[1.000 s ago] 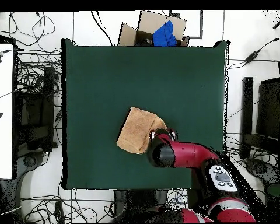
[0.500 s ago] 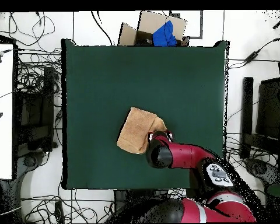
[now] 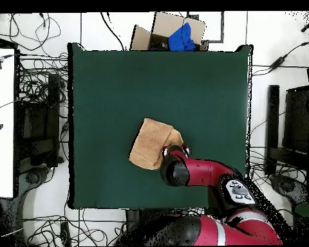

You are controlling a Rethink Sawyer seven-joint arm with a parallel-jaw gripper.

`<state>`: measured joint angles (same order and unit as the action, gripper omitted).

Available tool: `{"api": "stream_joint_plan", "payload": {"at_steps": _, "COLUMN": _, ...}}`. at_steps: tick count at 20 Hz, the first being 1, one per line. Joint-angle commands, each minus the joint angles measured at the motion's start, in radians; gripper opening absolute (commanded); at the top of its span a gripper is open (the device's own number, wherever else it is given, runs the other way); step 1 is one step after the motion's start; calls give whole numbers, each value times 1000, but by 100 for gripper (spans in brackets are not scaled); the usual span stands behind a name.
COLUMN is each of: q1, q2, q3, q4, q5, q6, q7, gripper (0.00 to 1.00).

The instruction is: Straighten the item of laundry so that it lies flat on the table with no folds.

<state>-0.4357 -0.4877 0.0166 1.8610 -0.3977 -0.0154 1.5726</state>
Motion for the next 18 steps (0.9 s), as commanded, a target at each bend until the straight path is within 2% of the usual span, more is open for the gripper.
{"api": "stream_joint_plan", "payload": {"at_steps": 1, "q1": 12, "q2": 55, "q3": 9, "q4": -21, "q5": -29, "q6": -68, "q7": 137, "gripper": 100}}
{"api": "stream_joint_plan", "payload": {"at_steps": 8, "q1": 28, "q2": 60, "q3": -12, "q4": -18, "q5": -17, "q6": -110, "q7": 154, "gripper": 100}}
{"api": "stream_joint_plan", "payload": {"at_steps": 9, "q1": 18, "q2": 64, "q3": -4, "q4": -17, "q5": -26, "q6": -149, "q7": 153, "gripper": 0}}
{"api": "stream_joint_plan", "payload": {"at_steps": 12, "q1": -13, "q2": 67, "q3": 26, "q4": -10, "q5": -43, "q6": -195, "q7": 157, "gripper": 0}}
{"api": "stream_joint_plan", "payload": {"at_steps": 14, "q1": 2, "q2": 65, "q3": 10, "q4": -14, "q5": -30, "q6": -173, "q7": 153, "gripper": 0}}
{"api": "stream_joint_plan", "payload": {"at_steps": 15, "q1": 26, "q2": 61, "q3": -10, "q4": -12, "q5": -12, "q6": -122, "q7": 147, "gripper": 0}}
{"api": "stream_joint_plan", "payload": {"at_steps": 18, "q1": 42, "q2": 45, "q3": -32, "q4": -2, "q5": -8, "q6": -108, "q7": 143, "gripper": 0}}
